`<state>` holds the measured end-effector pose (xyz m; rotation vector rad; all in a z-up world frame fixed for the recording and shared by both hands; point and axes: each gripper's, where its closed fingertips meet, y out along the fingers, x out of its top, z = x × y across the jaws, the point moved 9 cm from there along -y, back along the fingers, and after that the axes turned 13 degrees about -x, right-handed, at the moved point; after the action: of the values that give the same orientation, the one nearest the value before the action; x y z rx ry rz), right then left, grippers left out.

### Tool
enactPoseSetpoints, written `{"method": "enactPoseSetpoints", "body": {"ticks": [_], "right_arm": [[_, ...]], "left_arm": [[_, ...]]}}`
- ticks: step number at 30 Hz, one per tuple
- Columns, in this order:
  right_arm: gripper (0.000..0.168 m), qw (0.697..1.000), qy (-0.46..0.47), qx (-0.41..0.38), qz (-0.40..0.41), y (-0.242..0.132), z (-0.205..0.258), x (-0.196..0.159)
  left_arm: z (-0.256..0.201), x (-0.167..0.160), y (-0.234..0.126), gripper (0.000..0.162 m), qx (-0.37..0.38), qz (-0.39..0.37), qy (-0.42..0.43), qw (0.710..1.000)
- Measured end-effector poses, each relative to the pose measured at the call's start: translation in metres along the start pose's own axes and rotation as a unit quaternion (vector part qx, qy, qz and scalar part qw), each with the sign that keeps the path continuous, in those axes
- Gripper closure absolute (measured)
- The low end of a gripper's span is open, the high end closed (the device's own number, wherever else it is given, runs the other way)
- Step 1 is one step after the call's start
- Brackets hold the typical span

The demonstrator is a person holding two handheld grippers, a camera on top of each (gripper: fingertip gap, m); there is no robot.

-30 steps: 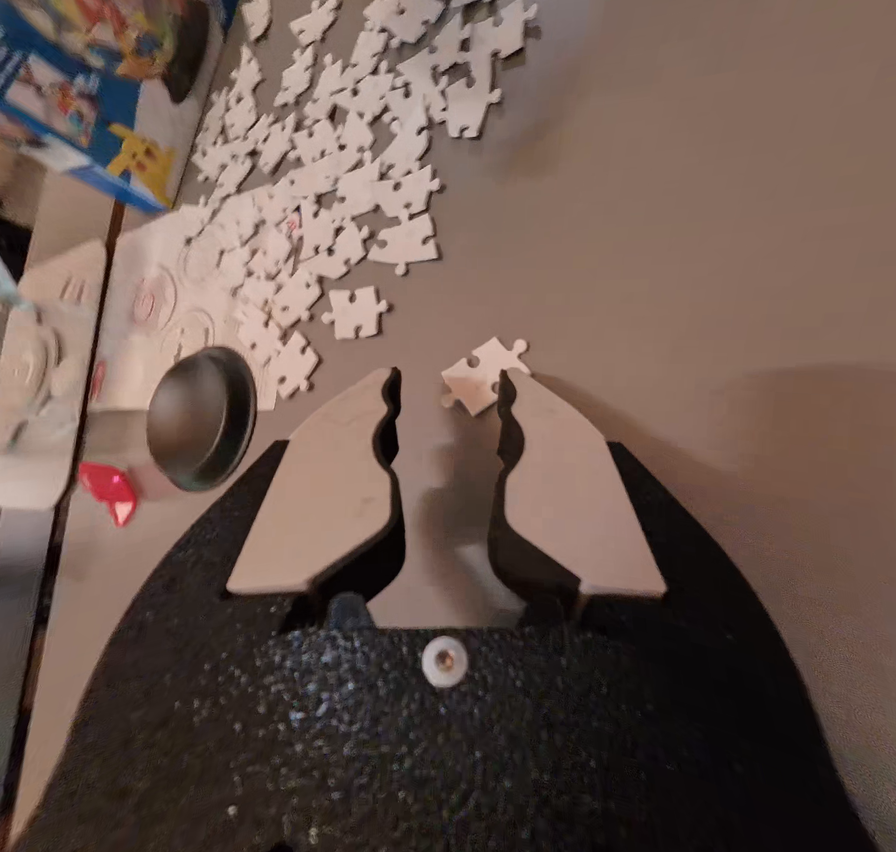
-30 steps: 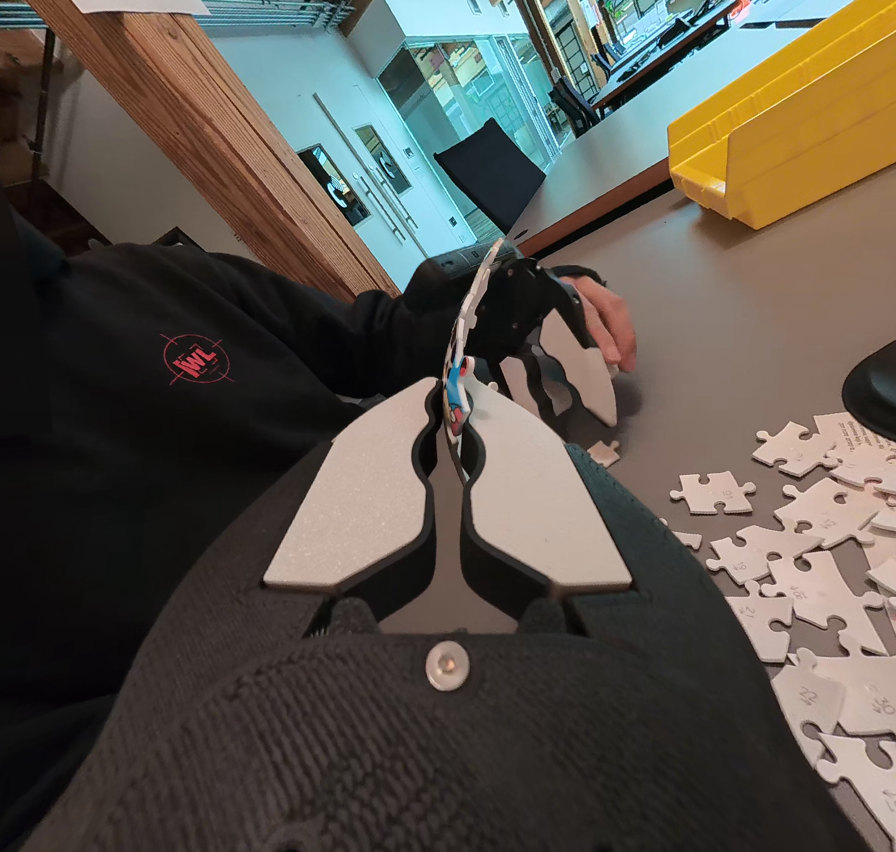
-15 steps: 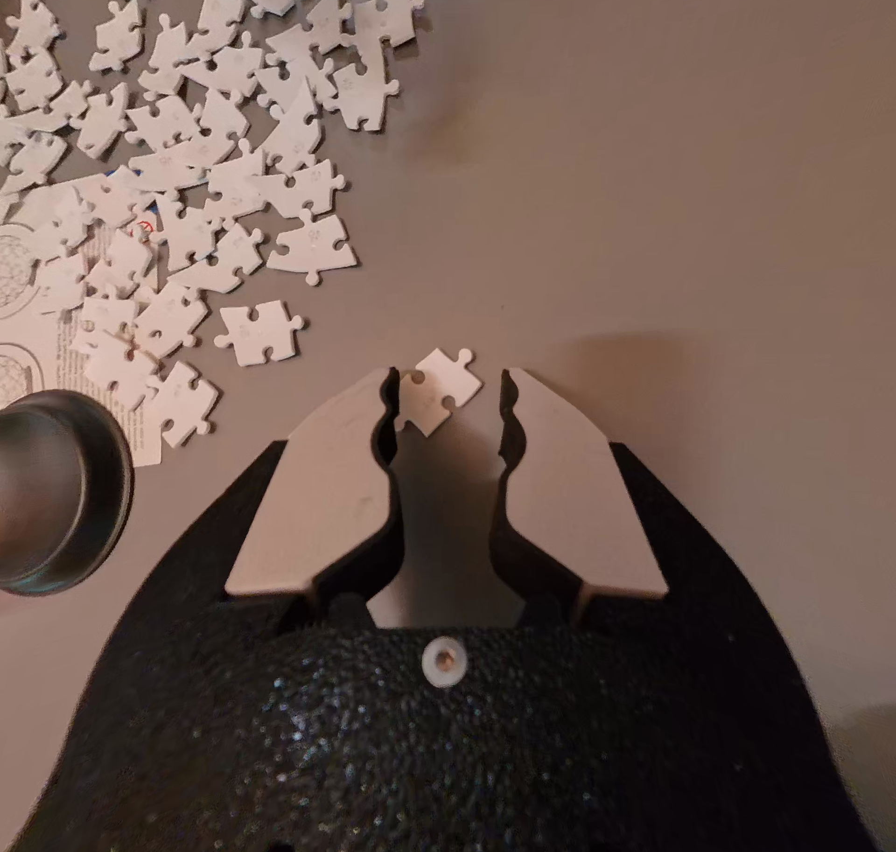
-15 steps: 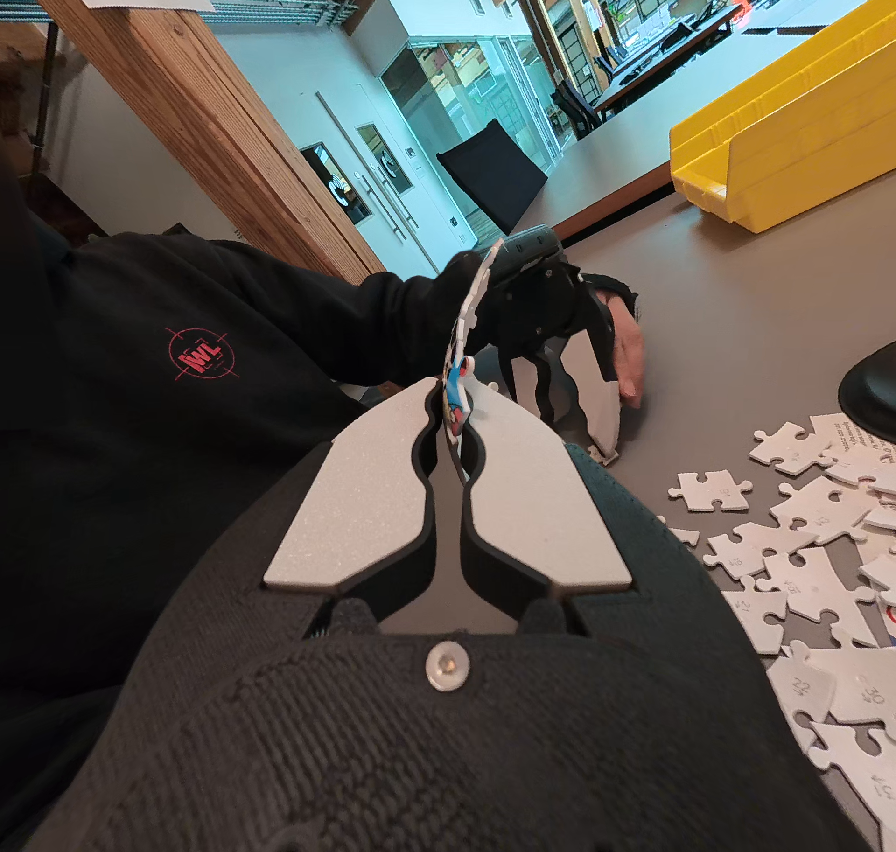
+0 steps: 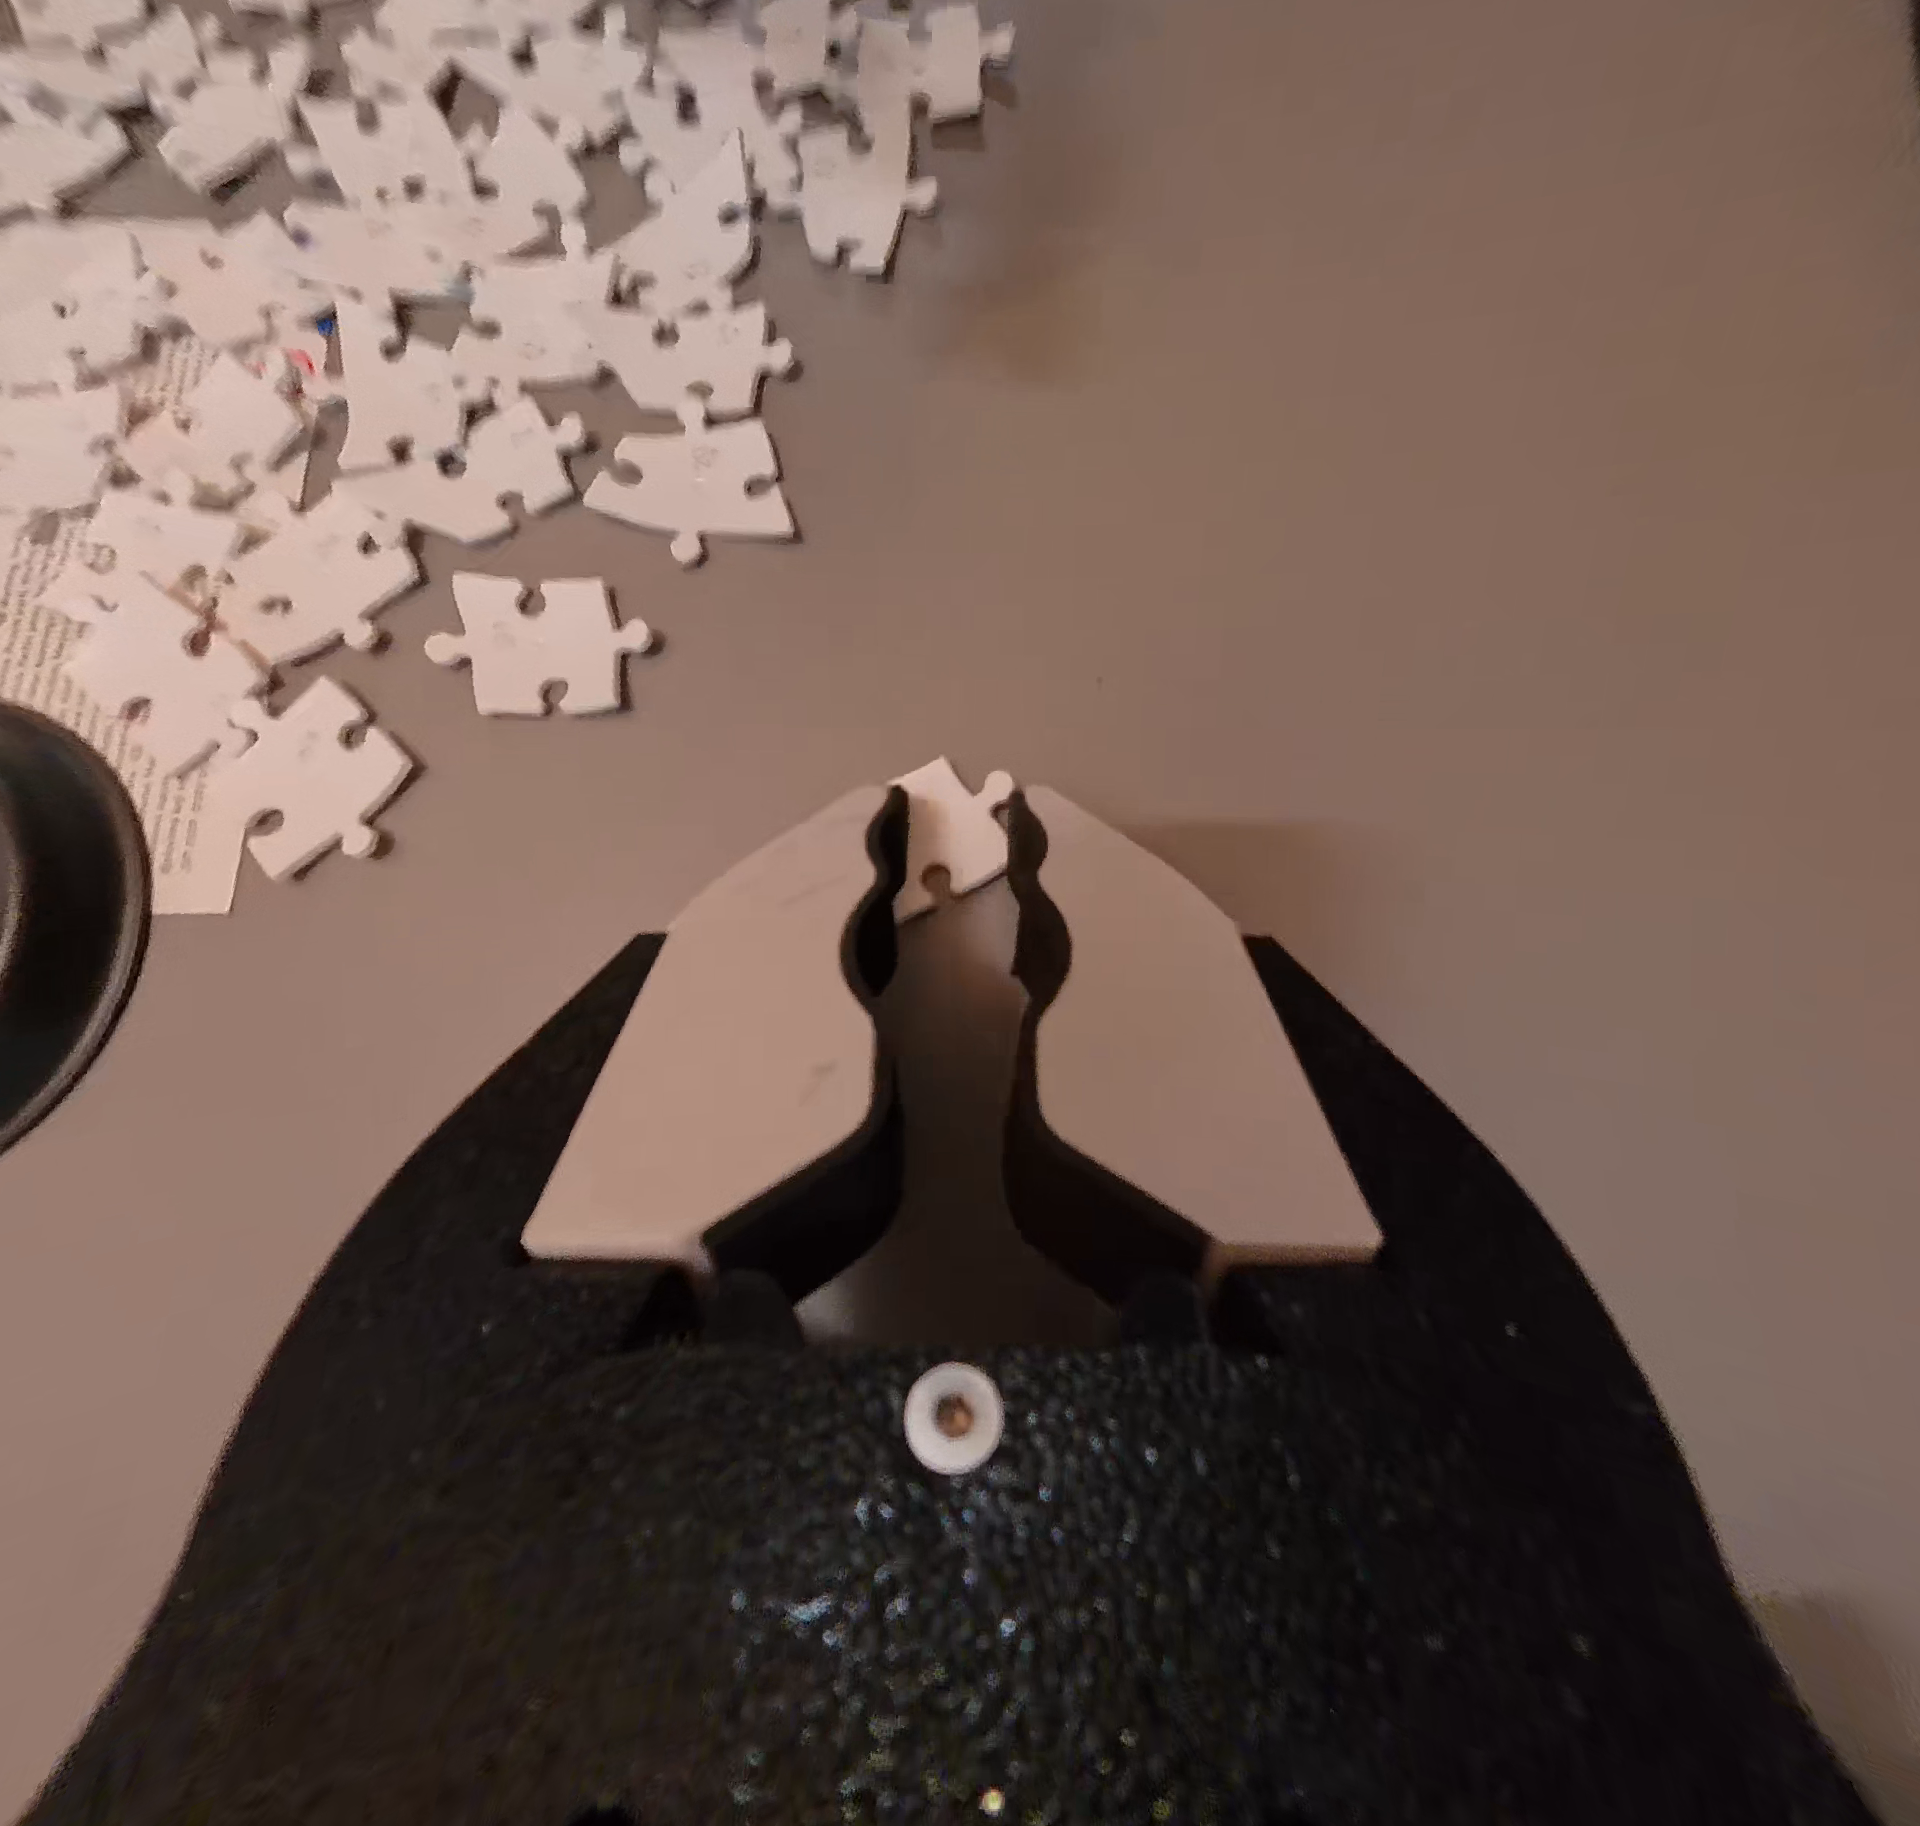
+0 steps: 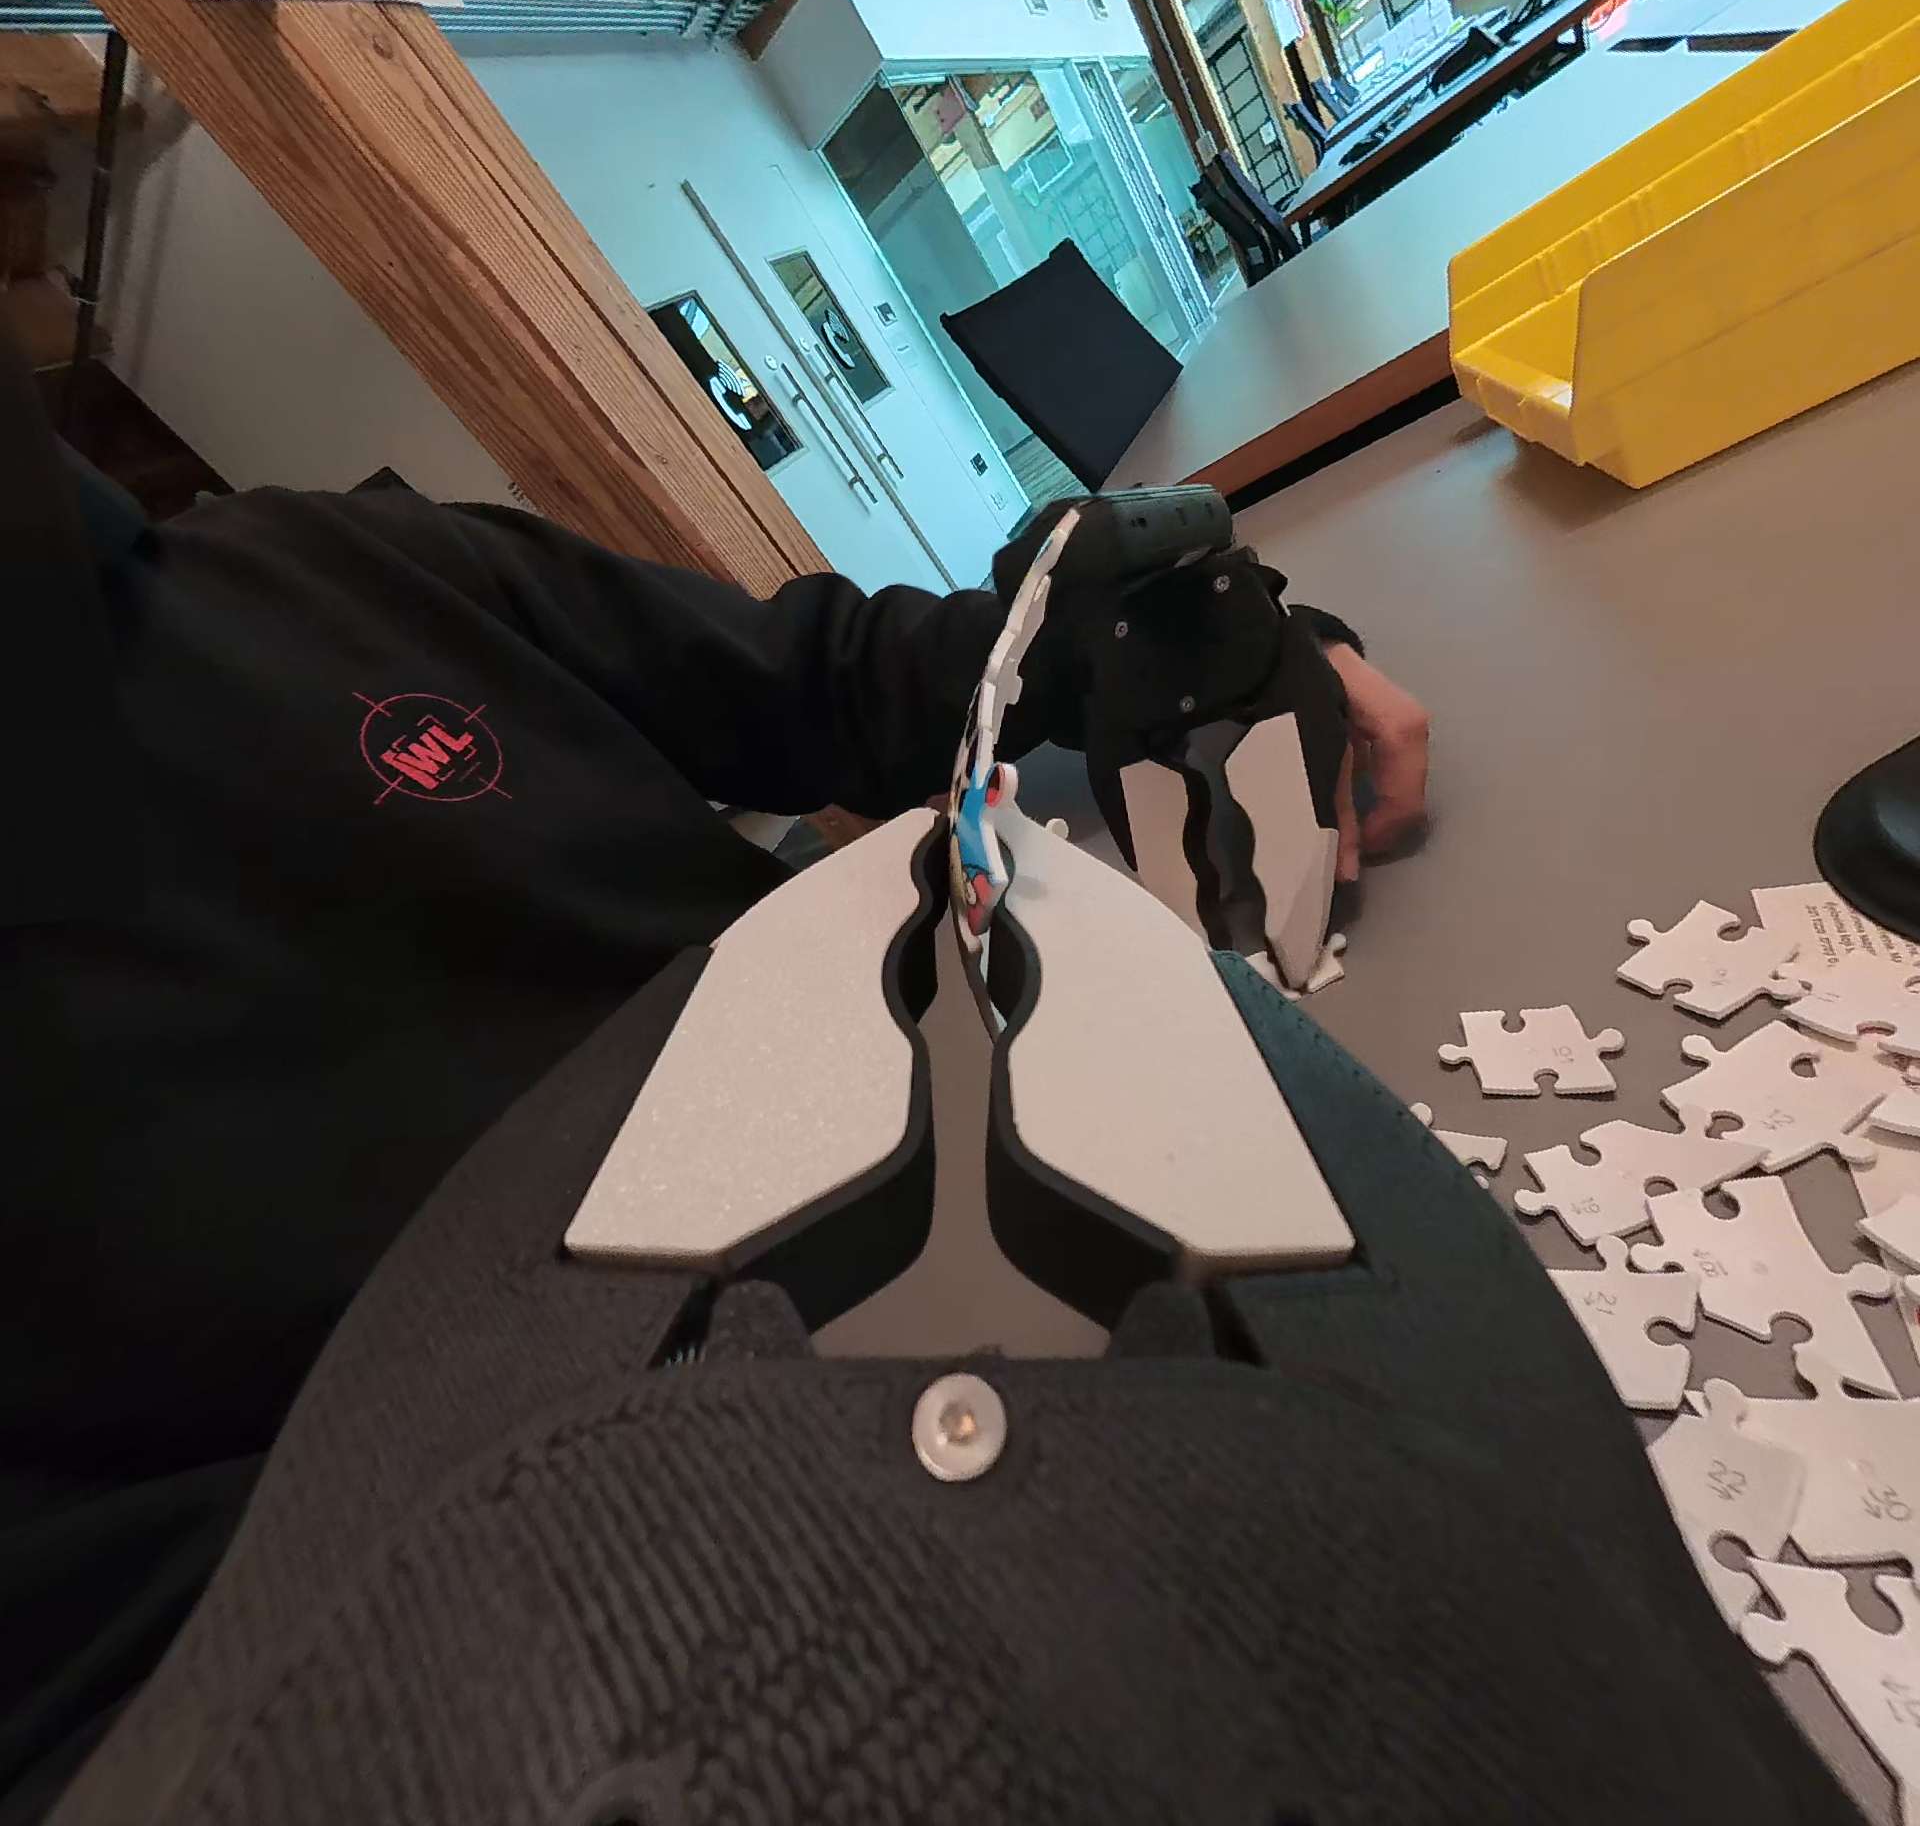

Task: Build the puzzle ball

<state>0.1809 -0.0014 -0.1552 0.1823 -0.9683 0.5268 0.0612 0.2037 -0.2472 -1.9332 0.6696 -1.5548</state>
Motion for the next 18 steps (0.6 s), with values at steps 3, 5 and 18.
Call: {"method": "enactPoseSetpoints", "body": {"ticks": [3,5,18], "right_arm": [[0.164,1.0,-0.004,0.0,0.0,0.0,0.002,0.001],[0.164,1.0,-0.005,0.0,-0.002,-0.001,0.002,0.001],[0.164,1.0,0.0,0.001,-0.003,-0.001,0.0,0.001]], "left_arm": [[-0.002,0.001,0.001,0.145,0.013,-0.005,-0.012,1.0],[-0.004,0.003,-0.001,0.152,0.019,-0.032,-0.016,0.999],[-0.018,-0.002,-0.022,0.161,0.002,-0.31,-0.313,0.898]]}}
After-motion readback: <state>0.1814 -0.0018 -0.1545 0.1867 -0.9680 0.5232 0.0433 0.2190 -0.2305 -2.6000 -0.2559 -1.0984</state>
